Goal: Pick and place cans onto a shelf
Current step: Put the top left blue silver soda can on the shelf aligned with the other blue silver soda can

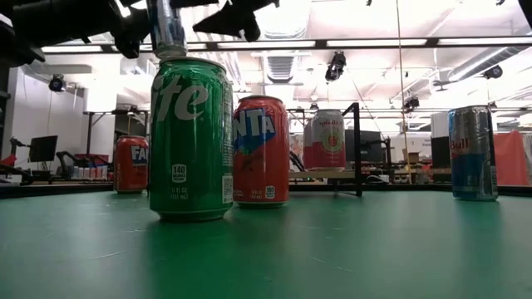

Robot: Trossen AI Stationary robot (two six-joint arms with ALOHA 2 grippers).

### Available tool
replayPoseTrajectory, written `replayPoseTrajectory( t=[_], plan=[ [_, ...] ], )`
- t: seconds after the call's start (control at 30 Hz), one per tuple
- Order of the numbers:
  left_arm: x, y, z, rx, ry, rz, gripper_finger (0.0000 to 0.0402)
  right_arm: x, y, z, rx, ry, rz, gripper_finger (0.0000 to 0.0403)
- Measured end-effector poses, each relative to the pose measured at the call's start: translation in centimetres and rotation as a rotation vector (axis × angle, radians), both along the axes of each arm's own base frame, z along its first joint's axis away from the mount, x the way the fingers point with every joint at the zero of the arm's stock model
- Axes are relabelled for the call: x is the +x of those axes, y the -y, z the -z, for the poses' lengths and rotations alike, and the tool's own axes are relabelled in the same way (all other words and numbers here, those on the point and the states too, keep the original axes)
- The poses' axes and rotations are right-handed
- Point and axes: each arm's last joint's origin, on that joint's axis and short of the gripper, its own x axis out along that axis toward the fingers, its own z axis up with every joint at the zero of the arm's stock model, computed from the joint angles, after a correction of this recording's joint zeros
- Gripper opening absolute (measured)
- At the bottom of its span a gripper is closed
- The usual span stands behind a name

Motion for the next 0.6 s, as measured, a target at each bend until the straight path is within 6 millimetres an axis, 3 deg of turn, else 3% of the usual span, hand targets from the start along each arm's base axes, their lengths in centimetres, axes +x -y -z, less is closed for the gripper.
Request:
replayPoseTrajectory(
  t=[0.17, 0.6],
  plan=[
    [0.3, 0.0, -0.6, -0.004, 0.022, 0.003, 0.0219, 0.3, 0.0, 0.4, -0.003, 0.076, 0.0, 0.0328],
    [2.1, 0.0, -1.7, -0.011, 0.053, 0.039, 0.0219, 1.1, 0.9, 1.8, -0.056, 0.066, 0.109, 0.0328]
  ],
)
